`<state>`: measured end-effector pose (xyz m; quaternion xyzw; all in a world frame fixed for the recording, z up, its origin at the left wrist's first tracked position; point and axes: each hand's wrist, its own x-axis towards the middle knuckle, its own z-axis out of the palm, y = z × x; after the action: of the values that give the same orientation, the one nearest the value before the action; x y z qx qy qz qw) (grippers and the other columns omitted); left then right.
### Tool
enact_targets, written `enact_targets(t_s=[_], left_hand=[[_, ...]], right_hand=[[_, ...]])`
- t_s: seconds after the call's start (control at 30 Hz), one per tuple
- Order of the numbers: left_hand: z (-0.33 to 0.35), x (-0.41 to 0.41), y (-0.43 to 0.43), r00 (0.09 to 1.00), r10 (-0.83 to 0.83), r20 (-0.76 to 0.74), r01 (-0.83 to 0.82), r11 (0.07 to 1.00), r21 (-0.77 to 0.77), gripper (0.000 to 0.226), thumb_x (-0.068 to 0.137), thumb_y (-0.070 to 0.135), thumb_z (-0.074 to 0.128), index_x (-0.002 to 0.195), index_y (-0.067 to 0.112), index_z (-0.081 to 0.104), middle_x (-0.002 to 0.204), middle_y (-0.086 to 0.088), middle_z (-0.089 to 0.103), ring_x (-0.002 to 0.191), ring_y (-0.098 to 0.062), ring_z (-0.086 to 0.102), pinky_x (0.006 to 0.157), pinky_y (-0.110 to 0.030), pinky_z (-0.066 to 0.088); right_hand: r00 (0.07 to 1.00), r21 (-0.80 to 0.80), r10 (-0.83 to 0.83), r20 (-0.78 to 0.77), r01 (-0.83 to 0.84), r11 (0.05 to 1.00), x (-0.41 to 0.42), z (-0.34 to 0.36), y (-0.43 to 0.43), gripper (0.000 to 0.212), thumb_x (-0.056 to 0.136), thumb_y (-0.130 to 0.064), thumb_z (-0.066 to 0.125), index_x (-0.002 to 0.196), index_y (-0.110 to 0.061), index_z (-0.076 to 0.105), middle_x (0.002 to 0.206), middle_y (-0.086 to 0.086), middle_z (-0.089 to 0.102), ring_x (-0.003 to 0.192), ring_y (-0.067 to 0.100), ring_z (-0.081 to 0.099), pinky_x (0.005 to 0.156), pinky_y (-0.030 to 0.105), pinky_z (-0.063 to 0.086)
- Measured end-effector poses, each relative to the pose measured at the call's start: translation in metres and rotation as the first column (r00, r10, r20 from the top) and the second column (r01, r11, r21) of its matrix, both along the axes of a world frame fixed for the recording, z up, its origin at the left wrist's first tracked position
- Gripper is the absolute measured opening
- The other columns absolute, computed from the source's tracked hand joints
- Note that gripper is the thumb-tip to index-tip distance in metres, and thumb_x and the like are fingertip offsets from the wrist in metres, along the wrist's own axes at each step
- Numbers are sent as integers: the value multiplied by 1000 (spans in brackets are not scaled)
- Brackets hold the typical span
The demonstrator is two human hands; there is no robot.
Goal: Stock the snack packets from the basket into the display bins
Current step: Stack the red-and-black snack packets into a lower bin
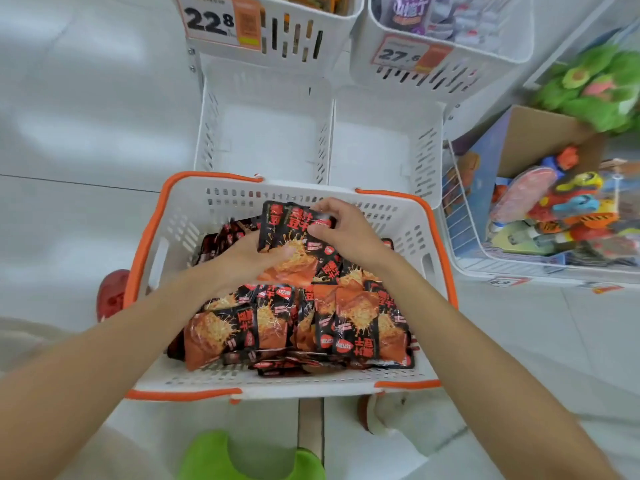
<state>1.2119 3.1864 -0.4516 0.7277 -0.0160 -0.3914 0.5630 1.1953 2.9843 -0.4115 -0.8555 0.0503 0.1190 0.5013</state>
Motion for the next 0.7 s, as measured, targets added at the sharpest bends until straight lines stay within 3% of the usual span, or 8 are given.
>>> enact_targets(t_s=[0.1, 0.17, 0.23, 0.33, 0.43, 0.5, 0.63, 0.7], left_hand=[[-8, -2, -10, 999, 52, -6, -52, 999, 14, 48, 87, 40, 68, 130, 30, 49, 138, -1, 54, 122, -34, 54, 103, -53, 41], [-15, 0, -4, 990, 120, -75, -120, 993, 7, 52, 88, 35, 67, 135, 25, 47, 142, -8, 51, 130, -42, 46, 102, -57, 45], [-18, -1, 3, 972, 177, -153, -183, 983, -30, 47, 92, 27, 64, 135, 25, 46, 149, -7, 44, 136, -38, 42, 90, -49, 55], [-17, -6, 11, 950, 222, -220, -247, 964, -93, 54, 94, 23, 61, 143, 32, 39, 160, 3, 25, 146, -32, 25, 75, -43, 60], [-19, -9, 18, 918, 287, -274, -326, 939, -106, 62, 96, 24, 59, 149, 36, 31, 163, 9, 13, 149, -27, 17, 74, -43, 60], [-19, -9, 18, 895, 333, -296, -381, 917, -118, 66, 95, 24, 60, 151, 37, 27, 163, 10, 13, 148, -25, 19, 74, -41, 60], [-7, -5, -2, 834, 417, -360, -495, 855, -157, 81, 96, 23, 60, 157, 28, 6, 164, 4, 8, 145, -28, 25, 78, -45, 61], [1, -5, -18, 832, 404, -380, -505, 834, -221, 76, 98, 29, 56, 156, 28, 7, 163, -1, 10, 143, -31, 30, 77, -45, 61]], right_hand=[[991, 8, -21, -134, 22, 1000, -18, -16, -22, 67, 91, -24, 70, 149, -20, 37, 141, -2, 46, 123, 11, 48, 96, 25, 42], [935, -136, 123, -331, -176, 975, -32, -35, -43, 93, 84, -22, 77, 156, -24, 19, 153, 3, 36, 134, 21, 43, 100, 28, 41], [829, -319, 197, -524, -405, 857, -50, -57, -53, 110, 78, -19, 82, 158, -24, 6, 159, 5, 28, 139, 27, 38, 108, 34, 39], [843, -459, 192, -502, -448, 767, -65, -75, -59, 90, 78, -14, 81, 152, -13, 30, 145, 5, 48, 130, 27, 47, 106, 34, 39], [935, -260, 73, -347, -171, 950, -54, -65, -77, 38, 82, -10, 76, 115, -5, 59, 93, -1, 61, 88, 18, 60, 82, 38, 50], [966, -48, -143, -217, 136, 990, -40, -43, -84, 33, 82, -9, 77, 109, -12, 57, 79, 0, 59, 65, 14, 59, 60, 32, 50], [929, 532, -311, -202, 371, 762, -18, -7, -56, 40, 81, 2, 73, 113, -14, 54, 83, 10, 67, 58, 21, 64, 46, 33, 54], [905, 527, -375, -204, 424, 737, -12, -7, -31, 30, 82, -3, 74, 104, -13, 56, 91, 11, 69, 68, 20, 68, 61, 37, 59]])
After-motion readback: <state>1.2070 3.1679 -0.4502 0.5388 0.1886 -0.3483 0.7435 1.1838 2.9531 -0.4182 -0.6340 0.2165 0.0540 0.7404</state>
